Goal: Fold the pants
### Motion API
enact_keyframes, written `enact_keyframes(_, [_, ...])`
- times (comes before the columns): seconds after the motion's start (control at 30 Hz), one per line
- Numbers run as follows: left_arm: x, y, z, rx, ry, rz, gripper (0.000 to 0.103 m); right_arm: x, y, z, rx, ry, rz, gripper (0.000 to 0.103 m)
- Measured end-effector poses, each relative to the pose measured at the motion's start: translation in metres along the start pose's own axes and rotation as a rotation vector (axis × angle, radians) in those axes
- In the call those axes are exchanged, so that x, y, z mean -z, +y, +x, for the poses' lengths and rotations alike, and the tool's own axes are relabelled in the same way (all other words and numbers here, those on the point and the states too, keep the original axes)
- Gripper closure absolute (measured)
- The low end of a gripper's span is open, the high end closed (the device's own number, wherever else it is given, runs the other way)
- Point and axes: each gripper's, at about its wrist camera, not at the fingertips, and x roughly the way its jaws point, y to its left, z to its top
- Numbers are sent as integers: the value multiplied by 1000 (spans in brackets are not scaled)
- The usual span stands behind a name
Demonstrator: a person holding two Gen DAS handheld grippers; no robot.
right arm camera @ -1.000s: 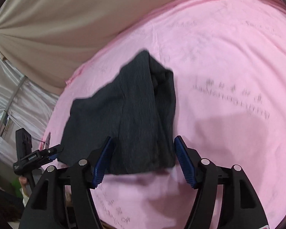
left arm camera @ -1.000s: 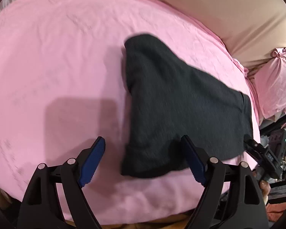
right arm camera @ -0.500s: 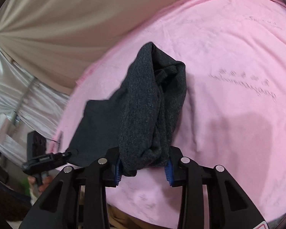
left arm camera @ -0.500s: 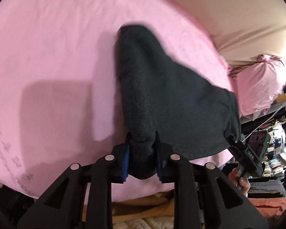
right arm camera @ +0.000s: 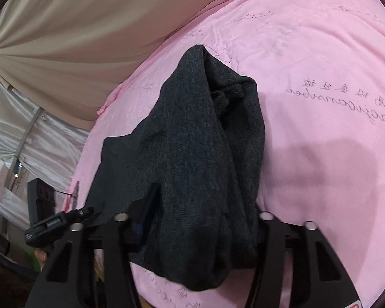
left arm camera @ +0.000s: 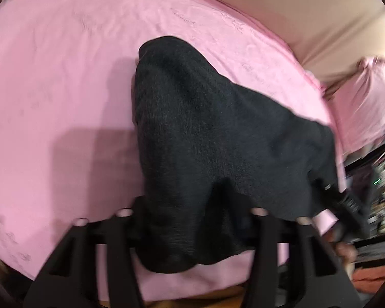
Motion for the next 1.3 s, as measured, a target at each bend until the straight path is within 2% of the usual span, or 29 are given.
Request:
enact_keyframes(0.03, [0, -8, -3, -46, -20, 32, 79, 1, 3, -3, 5, -8, -4, 68])
enact_keyframes(0.2, [8, -36, -33, -140, -96, 169, 83, 11, 35, -30, 50, -56, -81, 74])
enact_keyframes(0.23, [9, -38, -35, -122, -77, 175, 83, 15, 39, -36, 63, -60, -97, 74])
enact_keyframes(0.33, [17, -43, -33, -138, -53, 191, 83, 27, 31, -37, 98, -37, -86, 73])
enact_keyframes(0.43, [20, -40, -19, -168, -29, 184, 83, 31, 19, -23, 83, -21, -21, 72])
enact_keyframes(0.6, [27, -48, -15, -227, -55, 219, 82, 34, 15, -22, 74, -34, -21, 71])
enact_keyframes(0.93, [34, -53, -17, -260, -76, 233, 82, 36, 10, -26, 67, -39, -9, 70])
enact_keyframes(1.3, [35, -64, -47, -248, -114, 268, 83, 35, 39, -59, 51, -80, -54, 73])
